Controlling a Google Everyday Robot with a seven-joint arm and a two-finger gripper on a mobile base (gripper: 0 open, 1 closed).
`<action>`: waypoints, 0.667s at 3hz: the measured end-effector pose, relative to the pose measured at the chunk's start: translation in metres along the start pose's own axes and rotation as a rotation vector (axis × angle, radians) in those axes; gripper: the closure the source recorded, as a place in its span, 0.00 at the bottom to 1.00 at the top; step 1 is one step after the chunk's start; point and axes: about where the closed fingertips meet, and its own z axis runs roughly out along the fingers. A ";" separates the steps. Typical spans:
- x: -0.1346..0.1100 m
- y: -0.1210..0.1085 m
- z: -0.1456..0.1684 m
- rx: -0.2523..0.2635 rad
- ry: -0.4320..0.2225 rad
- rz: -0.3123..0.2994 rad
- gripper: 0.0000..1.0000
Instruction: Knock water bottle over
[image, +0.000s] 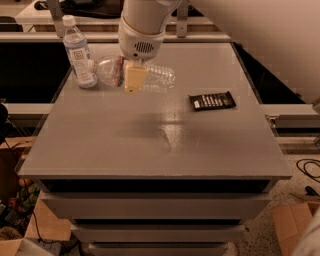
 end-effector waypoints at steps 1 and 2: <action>0.023 0.004 0.009 -0.010 0.116 0.007 1.00; 0.042 0.010 0.019 -0.017 0.160 0.028 1.00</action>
Offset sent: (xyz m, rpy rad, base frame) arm 0.0049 -0.0550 -0.0523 -0.1918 0.0098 -0.1010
